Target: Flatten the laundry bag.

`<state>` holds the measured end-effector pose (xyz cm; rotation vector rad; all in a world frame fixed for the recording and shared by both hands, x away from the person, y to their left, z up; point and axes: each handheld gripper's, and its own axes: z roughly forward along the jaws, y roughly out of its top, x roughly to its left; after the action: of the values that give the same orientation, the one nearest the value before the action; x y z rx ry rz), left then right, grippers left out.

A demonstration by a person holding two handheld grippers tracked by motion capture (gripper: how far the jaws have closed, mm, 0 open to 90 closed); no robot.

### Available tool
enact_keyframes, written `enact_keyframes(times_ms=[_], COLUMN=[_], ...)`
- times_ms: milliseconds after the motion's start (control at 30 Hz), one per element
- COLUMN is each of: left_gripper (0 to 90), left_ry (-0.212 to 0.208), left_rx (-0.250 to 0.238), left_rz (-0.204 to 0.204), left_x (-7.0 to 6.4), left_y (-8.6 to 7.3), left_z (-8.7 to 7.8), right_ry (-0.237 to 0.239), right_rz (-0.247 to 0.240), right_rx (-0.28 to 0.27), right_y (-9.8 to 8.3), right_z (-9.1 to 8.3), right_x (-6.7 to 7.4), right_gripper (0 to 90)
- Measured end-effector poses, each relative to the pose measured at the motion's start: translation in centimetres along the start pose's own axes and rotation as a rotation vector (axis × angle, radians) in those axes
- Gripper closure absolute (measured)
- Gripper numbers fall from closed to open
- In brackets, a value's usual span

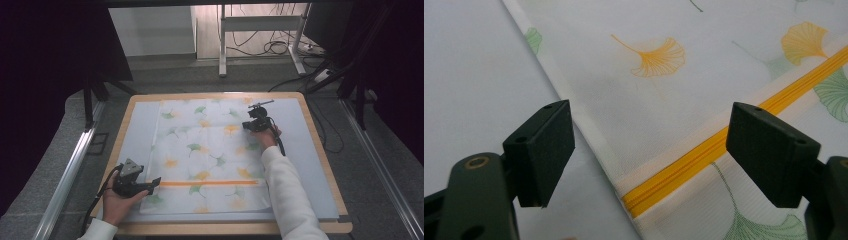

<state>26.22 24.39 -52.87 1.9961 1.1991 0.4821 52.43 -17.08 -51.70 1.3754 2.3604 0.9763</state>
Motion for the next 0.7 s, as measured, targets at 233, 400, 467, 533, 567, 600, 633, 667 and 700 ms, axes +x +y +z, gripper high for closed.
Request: enact_keyframes(times_ms=[233,400,467,533,567,600,633,667,700], left_gripper=[19.1,19.1,19.1,19.4,19.5,19.8,19.9,20.3,20.3], left_ry=[-0.005,-0.006,-0.006,-0.009,-0.011,-0.012,-0.012,-0.011,-0.004], left_rx=[-0.004,-0.008,-0.014,-0.026,-0.033,-0.039,-0.045,-0.051,-0.054], left_rz=[0.008,0.006,0.007,0.007,0.005,0.005,0.005,0.01,0.019], left_x=[-0.1,-0.2,-0.3,-0.3,-0.4,-0.4,-0.5,-0.6,-0.8], left_y=[0.0,0.1,0.2,0.3,0.3,0.4,0.5,0.6,0.6], left_z=[-0.1,-0.1,-0.2,-0.2,-0.2,-0.3,-0.3,-0.3,-0.3], right_ry=[-0.011,0.019,0.041,0.061,0.071,0.082,0.089,0.105,0.105], right_rz=[-0.007,-0.087,-0.103,-0.123,-0.129,-0.137,-0.146,-0.152,-0.152], right_rx=[-0.024,-0.063,-0.075,-0.09,-0.093,-0.099,-0.104,-0.107,-0.107], right_y=[-1.0,-2.3,-2.9,-3.6,-4.1,-4.4,-4.8,-5.7,-5.7], right_z=[-1.9,-5.7,-7.1,-8.7,-9.5,-10.2,-10.7,-11.6,-11.6], right_x=[0.4,1.9,2.4,2.9,3.3,3.5,3.7,4.2,4.2], right_gripper=[89.2,89.3,89.4,89.4,89.4,89.4,89.4,89.4,89.4])
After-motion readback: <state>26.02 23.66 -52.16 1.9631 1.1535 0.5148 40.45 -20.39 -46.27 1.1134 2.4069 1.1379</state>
